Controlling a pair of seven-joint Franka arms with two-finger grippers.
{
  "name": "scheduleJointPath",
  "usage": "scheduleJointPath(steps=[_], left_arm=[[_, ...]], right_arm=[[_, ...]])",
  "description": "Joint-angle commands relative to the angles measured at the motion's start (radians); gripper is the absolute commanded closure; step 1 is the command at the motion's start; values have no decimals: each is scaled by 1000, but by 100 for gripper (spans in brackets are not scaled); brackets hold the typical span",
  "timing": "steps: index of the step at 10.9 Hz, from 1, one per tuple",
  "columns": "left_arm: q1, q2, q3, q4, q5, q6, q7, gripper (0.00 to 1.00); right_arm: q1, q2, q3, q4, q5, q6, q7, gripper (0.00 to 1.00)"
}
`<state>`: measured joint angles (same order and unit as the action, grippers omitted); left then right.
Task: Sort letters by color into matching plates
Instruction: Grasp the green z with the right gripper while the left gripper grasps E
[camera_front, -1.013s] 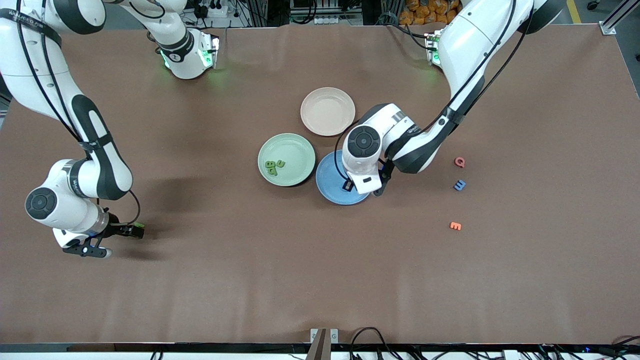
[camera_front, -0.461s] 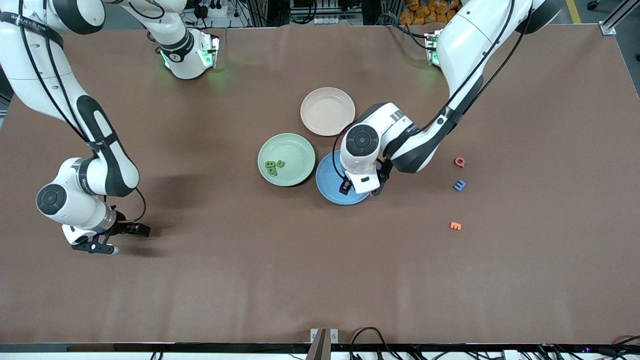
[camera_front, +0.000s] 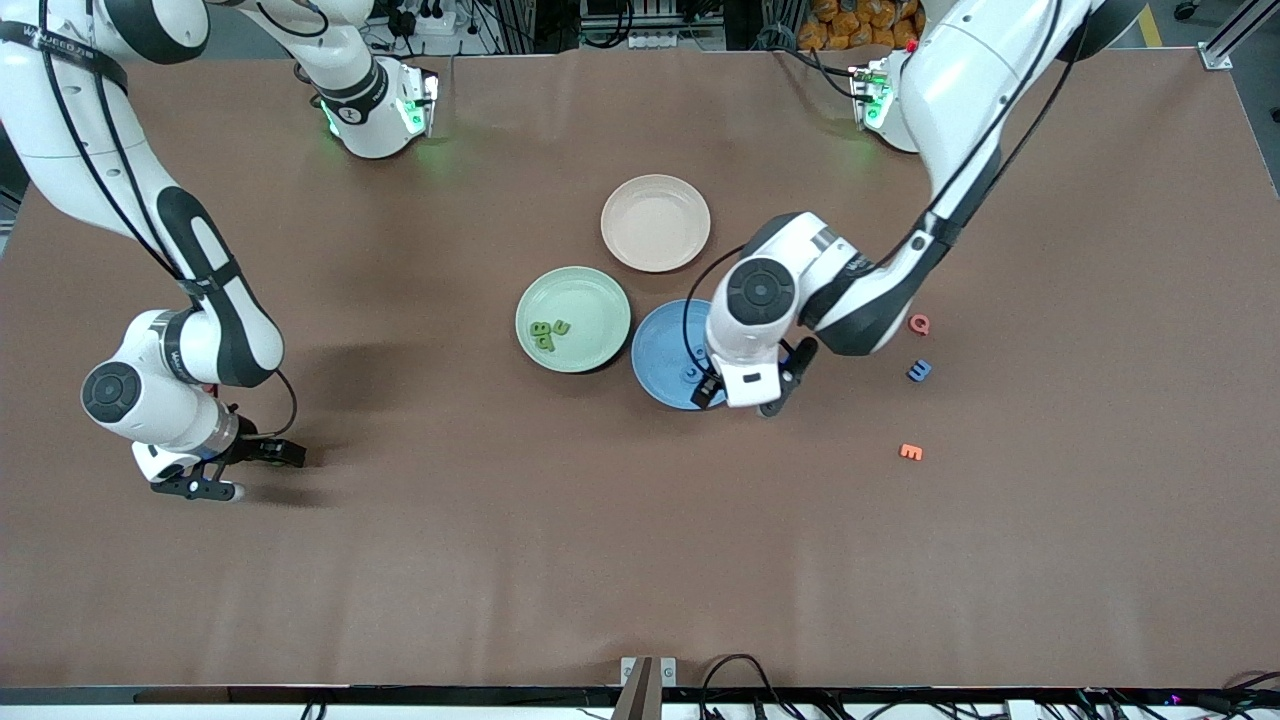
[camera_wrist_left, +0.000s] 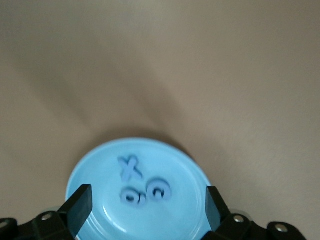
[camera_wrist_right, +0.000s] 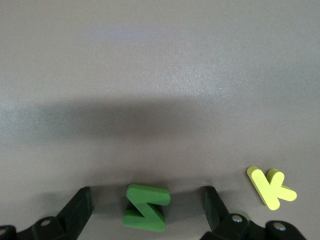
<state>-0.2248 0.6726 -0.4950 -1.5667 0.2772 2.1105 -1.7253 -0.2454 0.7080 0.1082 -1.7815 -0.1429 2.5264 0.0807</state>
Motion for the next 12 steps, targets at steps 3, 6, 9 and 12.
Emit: scheduleJointPath(steps=[3, 6, 9, 12], left_arm=[[166, -96, -2, -26, -20, -121, 453, 0], [278, -113, -2, -61, -18, -130, 727, 0], [350, -152, -2, -136, 12, -110, 968, 0], [447, -237, -7, -287, 28, 24, 1094, 0]], right_arm=[[-25, -35, 19, -55, -4, 40, -13, 0], [-25, -36, 19, -55, -4, 40, -13, 3], [-32, -41, 21, -56, -9, 40, -18, 25], [-38, -42, 21, -58, -9, 40, -30, 32]])
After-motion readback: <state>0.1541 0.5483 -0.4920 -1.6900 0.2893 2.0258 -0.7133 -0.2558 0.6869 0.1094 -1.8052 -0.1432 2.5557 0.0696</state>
